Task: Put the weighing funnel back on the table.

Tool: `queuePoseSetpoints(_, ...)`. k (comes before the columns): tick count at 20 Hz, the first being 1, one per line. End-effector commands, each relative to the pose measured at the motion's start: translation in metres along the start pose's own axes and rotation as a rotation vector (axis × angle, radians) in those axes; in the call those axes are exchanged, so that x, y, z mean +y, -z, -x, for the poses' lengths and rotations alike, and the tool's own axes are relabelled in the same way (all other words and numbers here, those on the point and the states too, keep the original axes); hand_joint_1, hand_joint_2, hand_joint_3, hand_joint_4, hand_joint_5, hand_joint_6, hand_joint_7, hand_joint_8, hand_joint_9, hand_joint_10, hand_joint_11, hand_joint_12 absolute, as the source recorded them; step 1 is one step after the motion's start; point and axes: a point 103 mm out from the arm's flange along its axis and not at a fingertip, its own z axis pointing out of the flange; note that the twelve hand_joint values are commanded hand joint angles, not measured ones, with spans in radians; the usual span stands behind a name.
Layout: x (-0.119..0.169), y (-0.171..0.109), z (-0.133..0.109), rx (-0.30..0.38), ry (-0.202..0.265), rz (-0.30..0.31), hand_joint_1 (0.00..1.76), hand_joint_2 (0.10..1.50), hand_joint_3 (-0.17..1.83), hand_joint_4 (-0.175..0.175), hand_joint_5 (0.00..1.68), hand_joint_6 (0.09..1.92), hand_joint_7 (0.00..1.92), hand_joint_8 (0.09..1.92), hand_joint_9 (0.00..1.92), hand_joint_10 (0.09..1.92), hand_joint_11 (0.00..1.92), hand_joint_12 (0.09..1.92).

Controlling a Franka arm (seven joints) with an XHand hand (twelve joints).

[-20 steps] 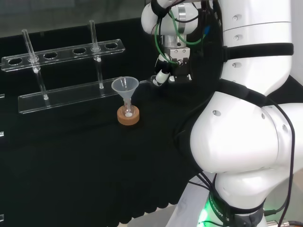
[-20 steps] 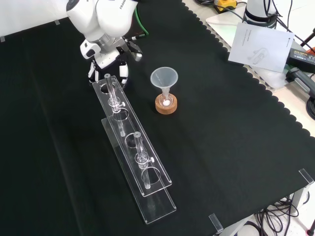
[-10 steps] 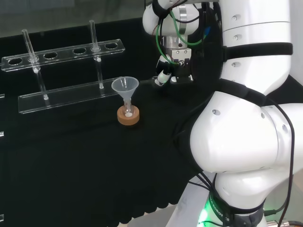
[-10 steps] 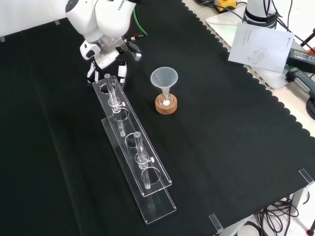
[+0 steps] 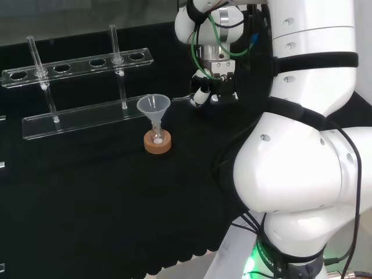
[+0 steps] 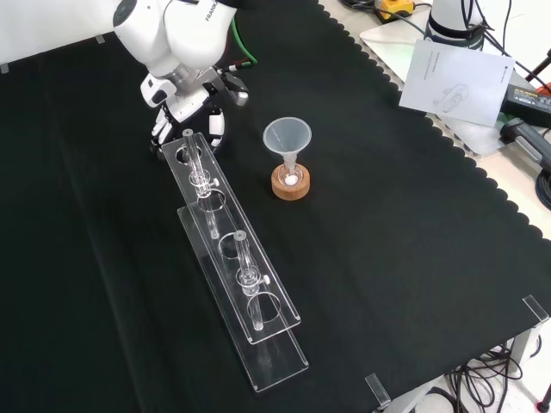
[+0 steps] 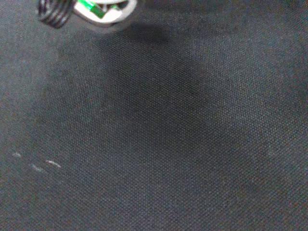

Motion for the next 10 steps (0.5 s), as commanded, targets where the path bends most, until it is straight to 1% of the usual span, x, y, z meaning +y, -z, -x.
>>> queuePoseSetpoints(1,-0.012,0.008,0.003,0.03,0.057,0.066,0.78,0.64,0.52,-0.011,0.32,0.27,0.1,0.63,0.42,0.61,0.36,1.29)
queuePoseSetpoints(4,-0.022,0.023,0.002,0.039,0.073,0.102,0.71,0.62,0.47,-0.007,0.3,0.19,0.08,0.62,0.38,0.63,0.31,1.32)
queuePoseSetpoints(6,-0.029,0.032,0.0,0.038,0.076,0.116,0.7,0.62,0.46,-0.006,0.3,0.16,0.08,0.62,0.37,0.64,0.3,1.32)
queuePoseSetpoints(8,-0.039,0.042,-0.001,0.026,0.081,0.137,0.69,0.63,0.44,-0.005,0.31,0.13,0.08,0.62,0.37,0.64,0.3,1.32)
queuePoseSetpoints(10,-0.048,0.05,-0.002,0.003,0.082,0.146,0.69,0.63,0.43,-0.005,0.32,0.12,0.1,0.62,0.38,0.65,0.3,1.32)
